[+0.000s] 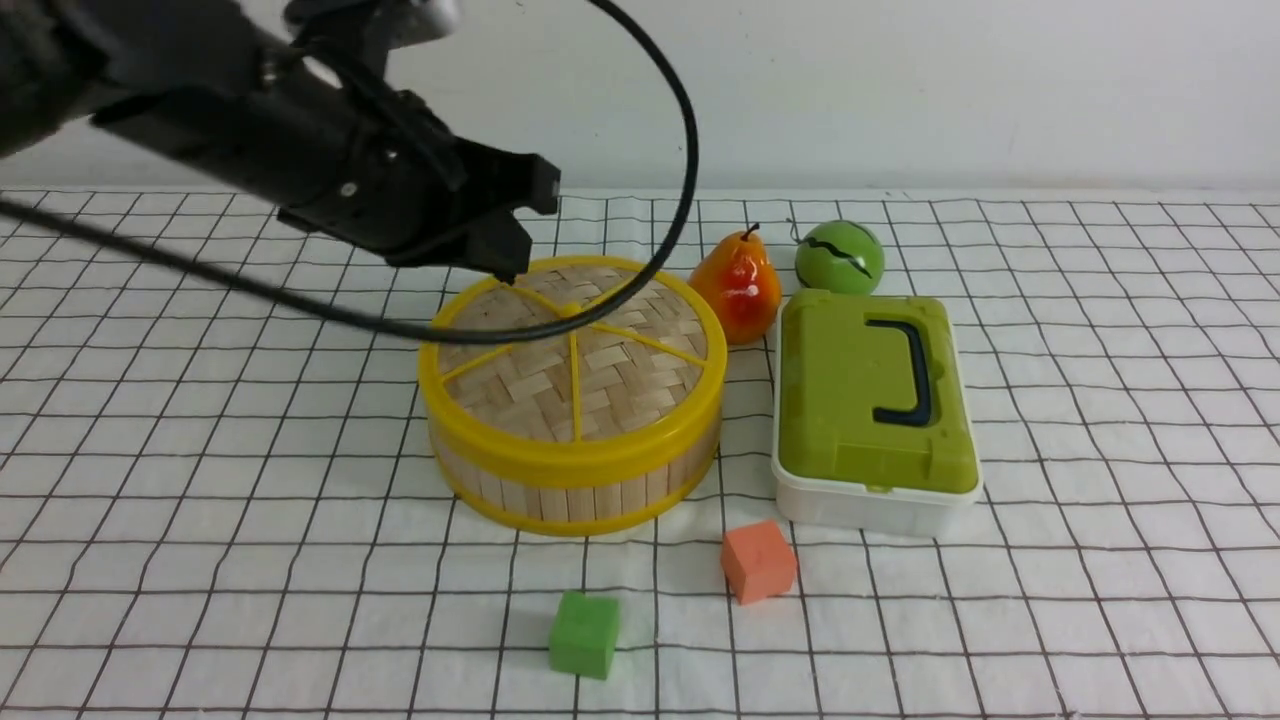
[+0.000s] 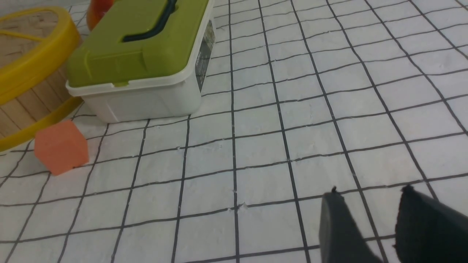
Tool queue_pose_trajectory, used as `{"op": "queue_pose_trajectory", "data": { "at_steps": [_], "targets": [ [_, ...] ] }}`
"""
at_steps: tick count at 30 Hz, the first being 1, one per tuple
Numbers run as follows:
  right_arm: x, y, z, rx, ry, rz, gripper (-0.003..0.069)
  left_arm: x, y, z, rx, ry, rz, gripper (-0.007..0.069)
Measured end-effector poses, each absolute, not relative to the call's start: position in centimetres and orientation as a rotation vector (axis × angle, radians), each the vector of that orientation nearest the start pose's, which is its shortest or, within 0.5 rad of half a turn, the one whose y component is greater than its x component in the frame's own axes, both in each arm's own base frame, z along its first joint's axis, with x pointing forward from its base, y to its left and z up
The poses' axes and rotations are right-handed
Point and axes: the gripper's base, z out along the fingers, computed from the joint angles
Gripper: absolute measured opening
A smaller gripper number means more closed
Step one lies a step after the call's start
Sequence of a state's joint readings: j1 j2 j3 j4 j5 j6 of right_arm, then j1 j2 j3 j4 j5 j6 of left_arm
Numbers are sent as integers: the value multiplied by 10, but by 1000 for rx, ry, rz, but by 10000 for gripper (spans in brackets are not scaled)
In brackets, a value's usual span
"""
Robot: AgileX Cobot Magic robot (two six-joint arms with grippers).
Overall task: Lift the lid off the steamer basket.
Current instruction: Use the left arm to lift the lid of the steamer
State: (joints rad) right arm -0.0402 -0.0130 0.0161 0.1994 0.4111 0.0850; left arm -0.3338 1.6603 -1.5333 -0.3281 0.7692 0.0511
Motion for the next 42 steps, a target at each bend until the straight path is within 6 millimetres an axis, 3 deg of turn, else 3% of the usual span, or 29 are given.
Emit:
{"op": "queue_pose_trajectory", "data": {
  "at_steps": [1,2,4,7,11,16,23,34,42],
  "targets": [
    [51,5,172,237,1881,230,240,353,-144,349,287,2375,-512,-13],
    [51,5,172,237,1881,230,240,372,-151,340,299,2405,-444,-10],
    [51,5,172,237,1881,230,240,381,-154,338,313,2410,-401,1],
    [51,5,172,237,1881,230,240,402,-169,326,343,2455,-325,59],
    [51,5,172,237,1881,230,240,424,-194,304,423,2492,-221,240],
    [51,5,172,237,1881,230,240,439,-205,285,391,2505,-178,348],
    [51,5,172,237,1881,230,240,449,-203,273,337,2494,-125,316],
    [51,5,172,237,1881,230,240,447,-204,269,325,2531,-152,72],
    [51,5,172,237,1881,230,240,447,-204,270,325,2529,-151,82]
  ]
}}
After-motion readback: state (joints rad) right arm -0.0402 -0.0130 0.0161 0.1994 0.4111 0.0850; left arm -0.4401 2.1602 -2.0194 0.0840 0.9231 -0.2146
